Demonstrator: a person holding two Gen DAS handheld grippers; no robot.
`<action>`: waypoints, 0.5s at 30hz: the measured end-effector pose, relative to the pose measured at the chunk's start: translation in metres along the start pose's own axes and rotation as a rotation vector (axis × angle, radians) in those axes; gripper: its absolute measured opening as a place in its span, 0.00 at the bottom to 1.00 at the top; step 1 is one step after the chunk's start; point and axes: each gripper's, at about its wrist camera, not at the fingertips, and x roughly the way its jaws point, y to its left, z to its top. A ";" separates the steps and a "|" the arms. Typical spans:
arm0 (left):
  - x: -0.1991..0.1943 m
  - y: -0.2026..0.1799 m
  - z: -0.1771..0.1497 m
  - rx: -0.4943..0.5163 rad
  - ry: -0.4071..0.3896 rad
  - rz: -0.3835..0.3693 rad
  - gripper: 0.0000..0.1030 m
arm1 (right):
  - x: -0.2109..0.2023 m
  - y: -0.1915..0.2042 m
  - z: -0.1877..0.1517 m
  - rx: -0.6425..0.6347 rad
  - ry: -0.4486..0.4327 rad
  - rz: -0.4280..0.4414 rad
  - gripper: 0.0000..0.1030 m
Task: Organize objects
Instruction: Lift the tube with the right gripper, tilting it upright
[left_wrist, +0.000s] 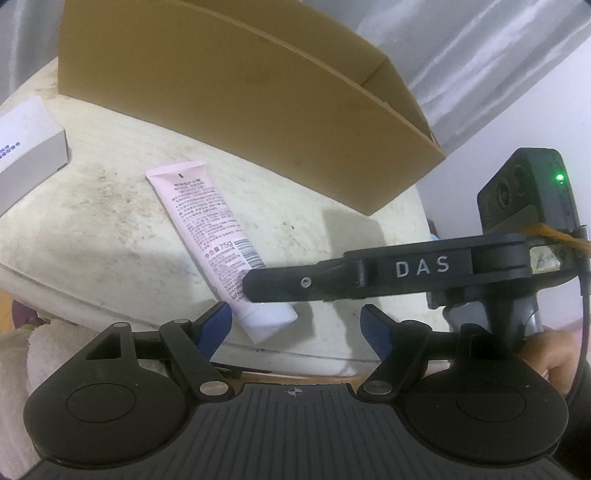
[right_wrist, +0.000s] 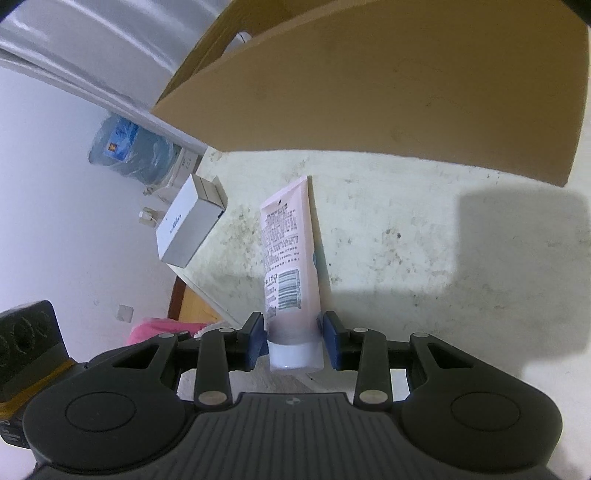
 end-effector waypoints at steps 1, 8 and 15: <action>-0.003 0.002 -0.001 0.000 -0.002 0.000 0.75 | -0.001 -0.001 0.001 0.002 -0.004 0.000 0.38; -0.022 0.021 0.003 -0.068 -0.061 -0.013 0.76 | -0.010 -0.003 0.009 0.016 -0.049 0.001 0.38; -0.020 0.036 0.011 -0.115 -0.072 0.007 0.71 | 0.001 -0.003 0.020 0.048 -0.045 0.016 0.38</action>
